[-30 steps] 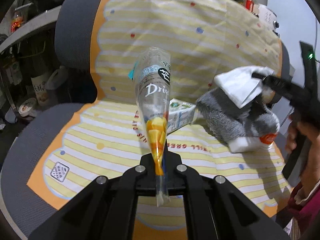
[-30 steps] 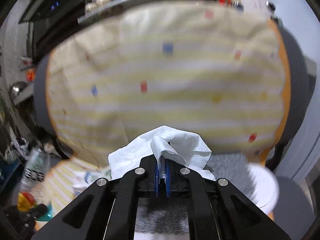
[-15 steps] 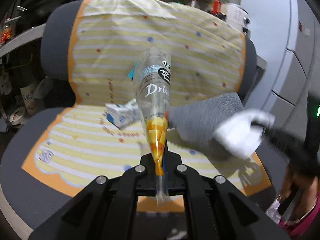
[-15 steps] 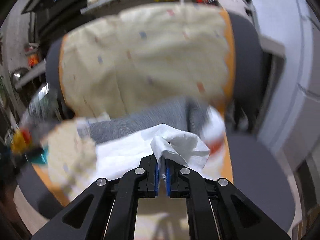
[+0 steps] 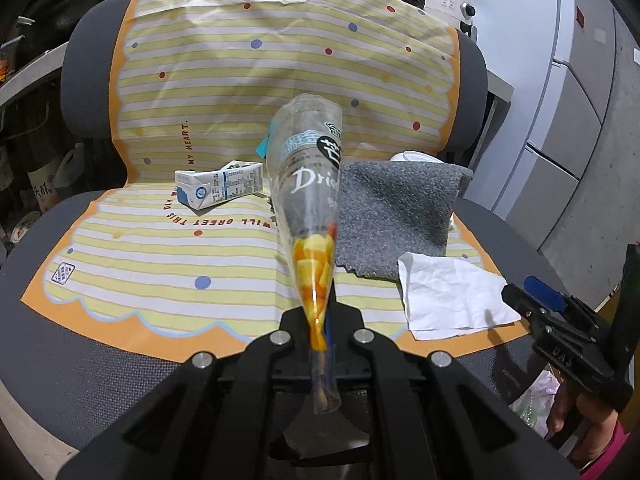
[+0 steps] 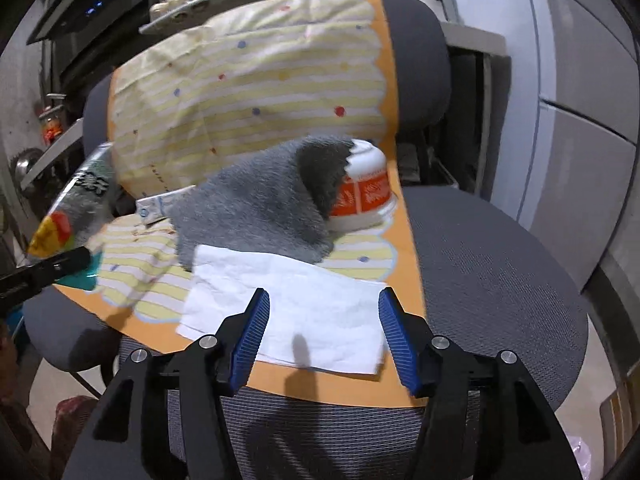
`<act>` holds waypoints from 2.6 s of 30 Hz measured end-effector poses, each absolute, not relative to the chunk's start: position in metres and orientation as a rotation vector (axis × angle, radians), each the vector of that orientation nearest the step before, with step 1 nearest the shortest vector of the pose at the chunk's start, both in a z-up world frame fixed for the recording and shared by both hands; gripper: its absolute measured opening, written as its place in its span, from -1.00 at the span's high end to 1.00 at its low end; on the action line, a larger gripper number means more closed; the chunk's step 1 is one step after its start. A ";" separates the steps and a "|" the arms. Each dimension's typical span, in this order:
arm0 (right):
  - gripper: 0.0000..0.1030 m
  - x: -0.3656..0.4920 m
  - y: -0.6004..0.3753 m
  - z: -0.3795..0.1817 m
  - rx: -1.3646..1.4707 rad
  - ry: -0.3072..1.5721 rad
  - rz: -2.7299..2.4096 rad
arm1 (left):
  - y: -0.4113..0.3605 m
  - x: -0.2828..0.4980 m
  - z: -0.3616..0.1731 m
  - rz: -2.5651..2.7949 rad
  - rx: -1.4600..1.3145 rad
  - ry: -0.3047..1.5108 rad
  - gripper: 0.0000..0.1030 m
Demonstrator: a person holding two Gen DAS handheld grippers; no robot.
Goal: Collect trash
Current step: 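Grasp the white tissue with the right tool while the left tool holds the mango bag, then carry tissue and mango bag to the bin and open both tools over it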
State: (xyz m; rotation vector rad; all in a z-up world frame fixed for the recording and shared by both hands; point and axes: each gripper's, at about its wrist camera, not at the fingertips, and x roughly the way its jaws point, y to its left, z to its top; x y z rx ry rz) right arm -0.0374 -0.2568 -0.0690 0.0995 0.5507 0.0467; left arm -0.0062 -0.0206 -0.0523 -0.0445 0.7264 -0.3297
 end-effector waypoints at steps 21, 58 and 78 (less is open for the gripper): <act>0.91 -0.075 -0.291 -0.041 0.127 0.484 -0.039 | -0.081 -0.048 -0.059 -0.537 -0.005 0.683 0.99; 0.04 -0.272 -0.461 -0.193 0.444 0.714 -0.645 | -0.255 -0.142 -0.074 -0.980 0.114 0.678 0.97; -0.03 -0.326 -0.475 -0.055 0.349 0.306 -0.701 | -0.330 -0.189 -0.096 -1.373 0.286 0.776 0.93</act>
